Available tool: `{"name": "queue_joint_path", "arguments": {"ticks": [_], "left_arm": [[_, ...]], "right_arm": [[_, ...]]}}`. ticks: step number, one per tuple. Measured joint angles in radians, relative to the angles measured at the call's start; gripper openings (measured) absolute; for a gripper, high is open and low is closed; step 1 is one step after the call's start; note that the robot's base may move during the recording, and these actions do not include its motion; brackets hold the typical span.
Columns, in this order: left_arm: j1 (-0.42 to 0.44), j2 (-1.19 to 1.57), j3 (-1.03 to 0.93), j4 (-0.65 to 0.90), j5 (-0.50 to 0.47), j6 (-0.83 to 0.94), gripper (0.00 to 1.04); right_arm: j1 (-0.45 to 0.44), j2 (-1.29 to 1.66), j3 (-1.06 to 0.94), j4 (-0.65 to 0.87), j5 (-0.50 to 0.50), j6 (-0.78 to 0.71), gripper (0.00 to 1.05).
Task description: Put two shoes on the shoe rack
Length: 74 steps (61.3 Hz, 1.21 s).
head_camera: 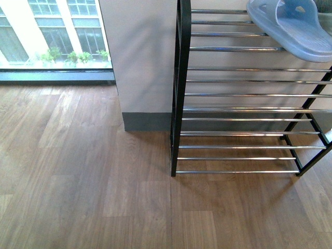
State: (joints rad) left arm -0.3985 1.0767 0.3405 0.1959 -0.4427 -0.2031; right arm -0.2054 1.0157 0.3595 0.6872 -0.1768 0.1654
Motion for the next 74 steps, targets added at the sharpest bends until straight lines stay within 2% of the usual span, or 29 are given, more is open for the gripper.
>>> {"name": "queue_joint_path", "arguments": {"ticks": [6, 10, 15, 19, 20, 22, 25, 35, 52, 64, 69, 74], "left_arm": [[0.0, 0.0, 0.0, 0.0, 0.0, 0.0, 0.02], [0.0, 0.0, 0.0, 0.0, 0.0, 0.0, 0.02], [0.0, 0.0, 0.0, 0.0, 0.0, 0.0, 0.02], [0.0, 0.0, 0.0, 0.0, 0.0, 0.0, 0.02], [0.0, 0.0, 0.0, 0.0, 0.001, 0.0, 0.02], [0.0, 0.0, 0.0, 0.0, 0.0, 0.0, 0.02], [0.001, 0.0, 0.0, 0.0, -0.002, 0.0, 0.02], [0.0, 0.0, 0.0, 0.0, 0.0, 0.0, 0.02], [0.0, 0.0, 0.0, 0.0, 0.0, 0.0, 0.02], [0.0, 0.0, 0.0, 0.0, 0.0, 0.0, 0.02], [0.0, 0.0, 0.0, 0.0, 0.0, 0.0, 0.02], [0.0, 0.0, 0.0, 0.0, 0.0, 0.0, 0.02]], "right_arm": [[-0.067, -0.021, -0.089, 0.092, -0.017, 0.069, 0.95], [-0.102, 0.007, -0.134, 0.17, 0.033, 0.096, 0.95], [-0.119, 0.03, -0.158, 0.197, 0.057, 0.111, 0.95], [-0.123, 0.028, -0.159, 0.199, 0.032, 0.106, 0.95], [-0.129, 0.015, -0.156, 0.164, -0.032, 0.07, 0.9], [-0.127, -0.01, -0.161, 0.12, -0.093, 0.013, 0.83], [-0.105, -0.05, -0.182, 0.089, -0.115, -0.057, 0.73], [-0.041, -0.158, -0.235, 0.035, -0.054, -0.133, 0.46], [0.05, -0.326, -0.295, -0.072, 0.031, -0.156, 0.01], [0.098, -0.404, -0.341, -0.092, 0.077, -0.161, 0.02], [0.169, -0.453, -0.341, -0.14, 0.167, -0.161, 0.02], [0.196, -0.501, -0.341, -0.178, 0.167, -0.161, 0.02]]}}
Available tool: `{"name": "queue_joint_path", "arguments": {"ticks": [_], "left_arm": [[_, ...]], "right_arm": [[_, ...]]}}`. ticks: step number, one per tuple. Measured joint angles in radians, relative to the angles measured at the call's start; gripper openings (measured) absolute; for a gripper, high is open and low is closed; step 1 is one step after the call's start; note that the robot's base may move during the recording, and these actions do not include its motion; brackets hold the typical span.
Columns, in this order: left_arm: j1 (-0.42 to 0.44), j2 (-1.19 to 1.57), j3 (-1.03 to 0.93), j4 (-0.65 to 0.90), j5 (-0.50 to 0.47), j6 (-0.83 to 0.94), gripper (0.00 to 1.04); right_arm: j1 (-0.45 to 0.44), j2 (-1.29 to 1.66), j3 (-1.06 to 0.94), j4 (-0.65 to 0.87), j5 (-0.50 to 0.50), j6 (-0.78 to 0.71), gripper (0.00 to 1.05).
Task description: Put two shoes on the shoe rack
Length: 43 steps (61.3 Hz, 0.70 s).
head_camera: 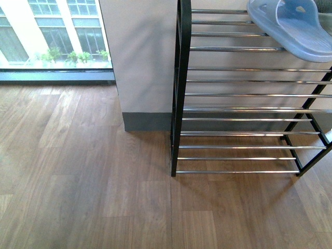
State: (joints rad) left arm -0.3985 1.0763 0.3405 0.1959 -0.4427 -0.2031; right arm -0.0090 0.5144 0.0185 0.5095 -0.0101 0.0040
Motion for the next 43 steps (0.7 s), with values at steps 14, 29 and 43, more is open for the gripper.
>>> {"name": "queue_joint_path", "arguments": {"ticks": [14, 29, 43], "left_arm": [[0.0, 0.0, 0.0, 0.0, 0.0, 0.0, 0.02], [0.0, 0.0, 0.0, 0.0, 0.0, 0.0, 0.02], [0.0, 0.0, 0.0, 0.0, 0.0, 0.0, 0.02]], "right_arm": [[0.005, -0.122, 0.0, -0.117, 0.008, 0.0, 0.02], [0.005, -0.215, 0.0, -0.207, 0.008, 0.0, 0.02], [0.005, -0.282, 0.0, -0.274, 0.008, 0.0, 0.02]]}}
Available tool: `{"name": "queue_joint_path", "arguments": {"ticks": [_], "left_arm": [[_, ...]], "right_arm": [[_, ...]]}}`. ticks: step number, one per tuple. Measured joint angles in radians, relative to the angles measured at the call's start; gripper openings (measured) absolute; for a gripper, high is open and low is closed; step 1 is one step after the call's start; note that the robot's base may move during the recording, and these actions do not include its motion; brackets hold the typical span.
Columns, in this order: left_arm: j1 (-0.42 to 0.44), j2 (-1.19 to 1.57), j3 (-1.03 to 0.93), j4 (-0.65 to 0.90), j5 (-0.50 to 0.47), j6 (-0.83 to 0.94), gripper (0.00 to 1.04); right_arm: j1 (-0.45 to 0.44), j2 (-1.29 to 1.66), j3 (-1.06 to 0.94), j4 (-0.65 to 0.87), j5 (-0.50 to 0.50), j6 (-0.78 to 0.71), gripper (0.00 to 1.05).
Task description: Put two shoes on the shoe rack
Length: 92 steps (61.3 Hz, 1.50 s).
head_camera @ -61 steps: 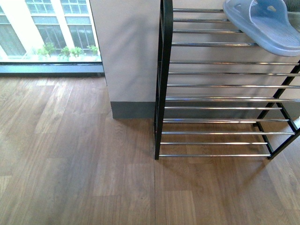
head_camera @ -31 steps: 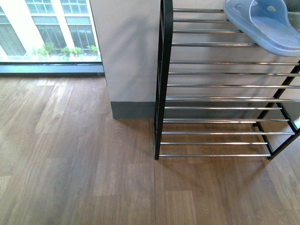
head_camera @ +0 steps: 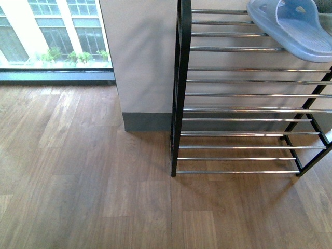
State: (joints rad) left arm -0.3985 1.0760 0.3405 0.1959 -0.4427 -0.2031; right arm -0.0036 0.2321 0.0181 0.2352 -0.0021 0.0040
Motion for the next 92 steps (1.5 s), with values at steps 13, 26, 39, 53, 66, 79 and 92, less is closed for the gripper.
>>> {"name": "queue_joint_path", "arguments": {"ticks": [13, 26, 39, 53, 66, 79, 92], "left_arm": [[0.0, 0.0, 0.0, 0.0, 0.0, 0.0, 0.02], [0.0, 0.0, 0.0, 0.0, -0.001, 0.0, 0.02], [0.0, 0.0, 0.0, 0.0, -0.002, 0.0, 0.02], [0.0, 0.0, 0.0, 0.0, 0.0, 0.0, 0.02], [0.0, 0.0, 0.0, 0.0, 0.0, 0.0, 0.02], [0.002, 0.0, 0.0, 0.0, -0.003, 0.0, 0.02], [0.002, 0.0, 0.0, 0.0, 0.001, 0.0, 0.02]], "right_arm": [[0.0, -0.051, 0.0, -0.053, 0.0, 0.0, 0.02], [0.0, -0.221, 0.0, -0.228, 0.002, 0.0, 0.02], [0.0, -0.226, 0.0, -0.232, 0.002, 0.0, 0.02], [0.0, -0.226, 0.0, -0.232, 0.002, -0.001, 0.12], [0.0, -0.226, 0.0, -0.232, 0.002, -0.001, 0.47], [0.001, -0.227, 0.0, -0.232, -0.001, -0.002, 0.82], [0.001, -0.227, 0.0, -0.233, 0.0, -0.001, 0.95]]}}
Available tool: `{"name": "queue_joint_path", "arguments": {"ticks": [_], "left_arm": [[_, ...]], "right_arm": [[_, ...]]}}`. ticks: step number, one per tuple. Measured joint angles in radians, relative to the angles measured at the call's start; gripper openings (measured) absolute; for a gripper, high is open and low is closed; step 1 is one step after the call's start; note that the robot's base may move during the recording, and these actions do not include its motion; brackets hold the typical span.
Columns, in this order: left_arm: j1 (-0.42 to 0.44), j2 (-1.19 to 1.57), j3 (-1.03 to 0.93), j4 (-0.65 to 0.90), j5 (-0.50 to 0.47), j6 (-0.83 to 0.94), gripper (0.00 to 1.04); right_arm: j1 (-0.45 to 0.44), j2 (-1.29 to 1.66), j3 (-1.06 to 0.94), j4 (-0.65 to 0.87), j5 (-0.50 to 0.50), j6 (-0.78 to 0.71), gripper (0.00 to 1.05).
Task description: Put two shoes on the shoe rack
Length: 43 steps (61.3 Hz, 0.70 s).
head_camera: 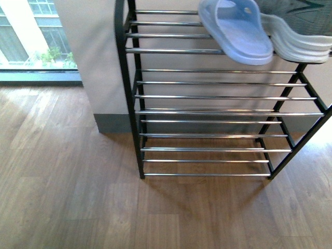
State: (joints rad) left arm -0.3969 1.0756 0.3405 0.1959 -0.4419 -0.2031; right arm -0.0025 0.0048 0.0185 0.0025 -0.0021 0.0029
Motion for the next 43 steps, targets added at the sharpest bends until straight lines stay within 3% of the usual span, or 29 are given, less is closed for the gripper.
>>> {"name": "queue_joint_path", "arguments": {"ticks": [43], "left_arm": [[-0.003, 0.001, -0.002, 0.006, -0.002, 0.002, 0.02]], "right_arm": [[0.002, 0.0, 0.0, -0.002, 0.005, 0.0, 0.95]]}}
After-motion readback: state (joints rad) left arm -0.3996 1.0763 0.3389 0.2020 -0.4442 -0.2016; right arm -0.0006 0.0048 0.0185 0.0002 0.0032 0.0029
